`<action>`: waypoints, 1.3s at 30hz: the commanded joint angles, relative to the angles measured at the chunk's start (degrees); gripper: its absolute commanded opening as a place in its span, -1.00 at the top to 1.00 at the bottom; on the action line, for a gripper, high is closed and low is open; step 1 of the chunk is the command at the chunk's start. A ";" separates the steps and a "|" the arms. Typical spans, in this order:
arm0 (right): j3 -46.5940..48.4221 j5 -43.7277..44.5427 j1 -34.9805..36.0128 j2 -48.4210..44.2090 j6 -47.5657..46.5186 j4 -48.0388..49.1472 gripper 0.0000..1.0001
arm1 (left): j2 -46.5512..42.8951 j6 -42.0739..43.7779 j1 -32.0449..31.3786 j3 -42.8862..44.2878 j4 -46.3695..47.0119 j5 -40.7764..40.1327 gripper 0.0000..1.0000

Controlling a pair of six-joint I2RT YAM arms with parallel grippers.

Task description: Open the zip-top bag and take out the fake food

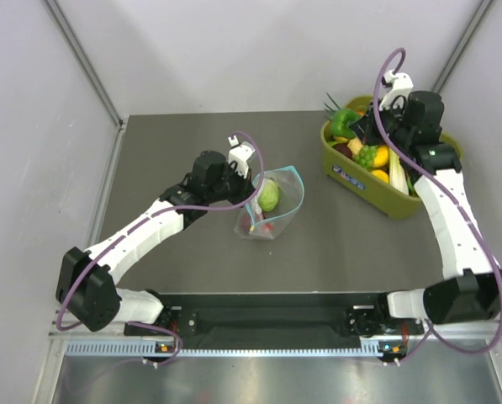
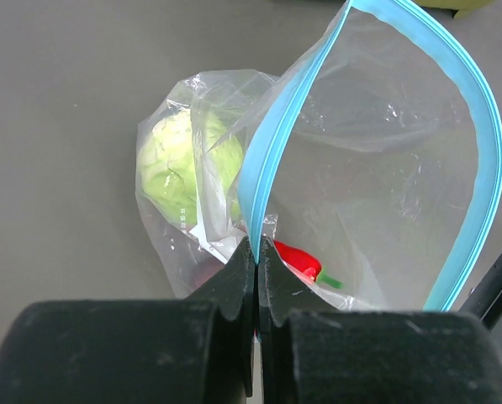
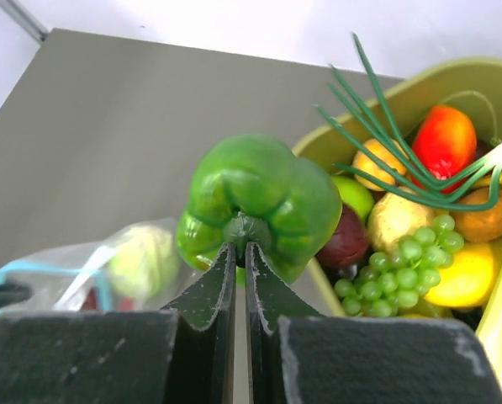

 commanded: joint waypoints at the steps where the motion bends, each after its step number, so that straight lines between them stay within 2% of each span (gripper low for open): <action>1: 1.35 -7.71 -5.25 3.92 1.28 7.94 1.00 | 0.07 1.13 -0.17 2.31 0.28 -0.71 1.00; 10: 6.18 -19.24 -12.64 18.69 2.69 12.43 0.99 | 0.42 1.48 -0.17 2.66 -0.25 -0.62 1.00; 19: 4.25 -17.40 -13.79 25.38 1.64 13.67 0.99 | 0.07 1.75 -0.17 2.75 -0.34 -0.80 1.00; 22: 4.87 -16.09 -13.97 25.91 0.94 12.26 0.78 | 0.07 1.75 -0.17 2.66 -0.42 -0.80 1.00; 23: 4.95 -15.65 -13.97 25.65 0.85 11.48 0.48 | 0.07 1.66 -0.17 2.74 -0.34 -0.80 1.00; 25: 4.69 -14.25 -13.97 24.60 0.06 10.86 0.18 | 0.15 1.75 -0.17 2.75 -0.42 -0.53 1.00; 26: 4.52 -13.54 -13.97 23.81 -0.11 10.68 -0.19 | 0.15 1.75 -0.17 2.66 -0.42 -0.53 1.00; 28: 4.43 -11.70 -14.05 22.93 -0.82 9.36 -0.43 | 0.15 1.66 -0.17 2.75 -0.51 -0.44 1.00; 29: 4.34 -11.08 -14.05 22.40 -1.08 8.84 -0.50 | 0.24 1.66 -0.17 2.75 -0.43 -0.36 1.00; 34: 3.11 -7.13 -14.05 17.22 -1.78 7.51 -0.54 | 0.07 1.57 -0.17 2.83 -0.34 -0.36 1.00; 39: 1.44 -5.36 -14.05 8.17 -1.61 6.46 -0.56 | 0.07 1.48 -0.17 2.83 -0.42 -0.18 1.00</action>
